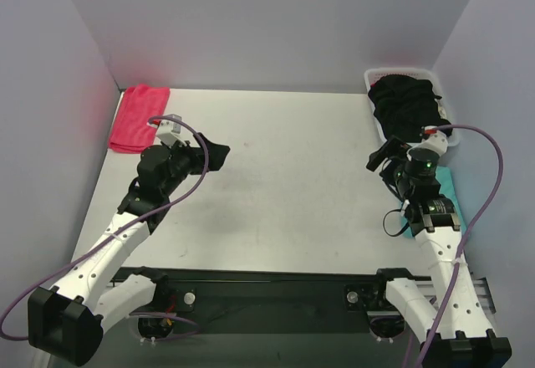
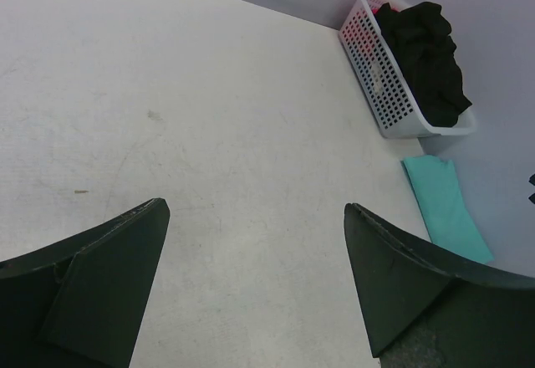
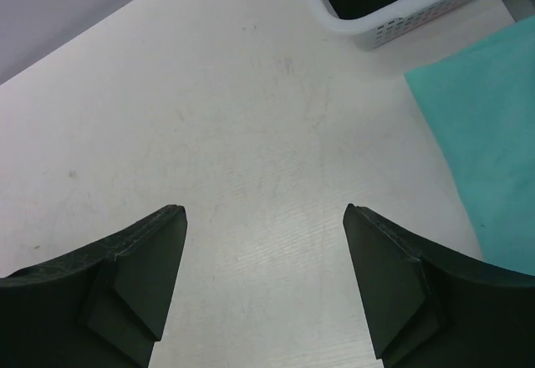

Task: Fold and stack the t-shirts
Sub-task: Grab crumpled tshirt from bin with the right arm

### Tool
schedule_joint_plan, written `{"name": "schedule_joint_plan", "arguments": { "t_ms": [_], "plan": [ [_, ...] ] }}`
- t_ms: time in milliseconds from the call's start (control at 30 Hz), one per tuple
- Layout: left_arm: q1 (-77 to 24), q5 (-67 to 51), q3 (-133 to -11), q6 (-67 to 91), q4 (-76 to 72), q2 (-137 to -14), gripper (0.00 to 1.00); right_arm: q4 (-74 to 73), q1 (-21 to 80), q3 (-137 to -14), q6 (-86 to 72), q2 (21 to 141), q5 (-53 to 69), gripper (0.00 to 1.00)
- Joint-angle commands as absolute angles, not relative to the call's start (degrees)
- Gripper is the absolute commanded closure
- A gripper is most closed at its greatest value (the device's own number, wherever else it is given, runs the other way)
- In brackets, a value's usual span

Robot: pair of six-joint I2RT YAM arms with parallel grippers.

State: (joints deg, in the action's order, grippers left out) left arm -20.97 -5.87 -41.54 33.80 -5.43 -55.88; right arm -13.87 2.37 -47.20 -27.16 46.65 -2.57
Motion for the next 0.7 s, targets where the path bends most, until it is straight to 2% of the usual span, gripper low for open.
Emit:
{"name": "schedule_joint_plan", "arguments": {
  "t_ms": [0, 133, 300, 433, 667],
  "plan": [
    [-21.3, -6.5, -41.7, 32.9, -8.7, -55.4, 0.03, -10.6, 3.2, -45.6, -26.5, 46.1, -2.4, 0.21],
    [-21.4, -6.3, -41.4, 32.6, -8.8, -55.3, 0.02, -8.4, 3.4, -43.8, -25.0, 45.1, -2.6, 0.17],
    [-21.4, -5.9, -40.7, 32.3, -9.1, -55.5, 0.03, -9.6, 4.1, -46.5, -24.0, 49.7, -7.3, 0.21],
    [-21.4, -5.4, -40.4, 32.1, -9.1, -55.6, 0.02, -10.1, 4.1, -52.5, -22.9, 57.2, -14.0, 0.33],
    [-21.7, -2.3, -40.2, 31.3, -7.6, -56.2, 0.03, -9.2, 2.7, -70.9, -18.9, 75.1, -19.5, 0.3]
  ]
}}
